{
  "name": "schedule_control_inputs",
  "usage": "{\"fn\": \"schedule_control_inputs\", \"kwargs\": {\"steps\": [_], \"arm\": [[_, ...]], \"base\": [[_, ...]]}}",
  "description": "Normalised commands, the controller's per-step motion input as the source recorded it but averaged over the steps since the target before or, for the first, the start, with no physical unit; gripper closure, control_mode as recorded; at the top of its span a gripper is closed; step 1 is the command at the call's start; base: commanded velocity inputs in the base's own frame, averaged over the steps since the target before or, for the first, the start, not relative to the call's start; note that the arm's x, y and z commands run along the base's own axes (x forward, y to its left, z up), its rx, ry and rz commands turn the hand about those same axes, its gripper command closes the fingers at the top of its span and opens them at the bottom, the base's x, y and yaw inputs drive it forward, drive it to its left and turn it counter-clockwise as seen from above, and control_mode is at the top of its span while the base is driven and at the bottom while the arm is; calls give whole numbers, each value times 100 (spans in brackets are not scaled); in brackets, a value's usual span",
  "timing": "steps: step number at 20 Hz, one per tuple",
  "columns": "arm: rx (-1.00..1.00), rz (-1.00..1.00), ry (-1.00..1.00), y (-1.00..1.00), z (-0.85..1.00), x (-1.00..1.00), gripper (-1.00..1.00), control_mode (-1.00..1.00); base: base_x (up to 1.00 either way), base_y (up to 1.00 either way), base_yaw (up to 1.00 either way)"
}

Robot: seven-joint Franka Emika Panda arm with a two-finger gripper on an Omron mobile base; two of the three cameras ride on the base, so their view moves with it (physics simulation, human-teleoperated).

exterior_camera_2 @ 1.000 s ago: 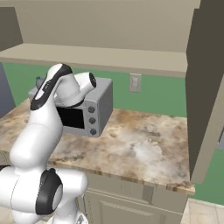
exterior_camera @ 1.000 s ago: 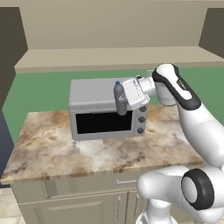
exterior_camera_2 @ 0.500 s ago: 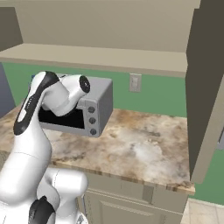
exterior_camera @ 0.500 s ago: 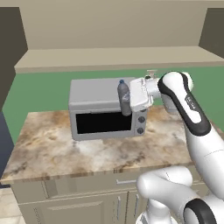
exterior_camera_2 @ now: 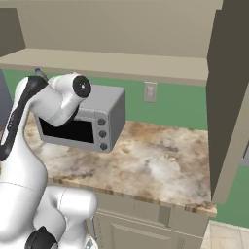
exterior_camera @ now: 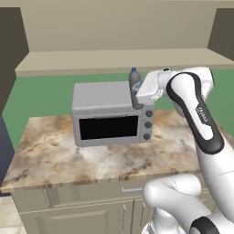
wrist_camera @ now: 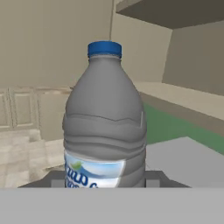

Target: Pick the bottled water from the counter and place it in the open cabinet.

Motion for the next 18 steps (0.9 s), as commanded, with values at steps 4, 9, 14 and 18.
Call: {"fn": "schedule_control_inputs", "kwargs": {"steps": [4, 9, 14, 18], "arm": [[-5, -15, -7, -30, 41, -6, 100, -100], [-2, -14, -8, -27, 32, -5, 100, -100], [0, -12, -7, -38, 33, 0, 100, -100], [0, -11, -3, -43, 38, 2, 100, -100]], "base": [[0, 0, 0], [0, 0, 0], [0, 0, 0], [0, 0, 0]]}}
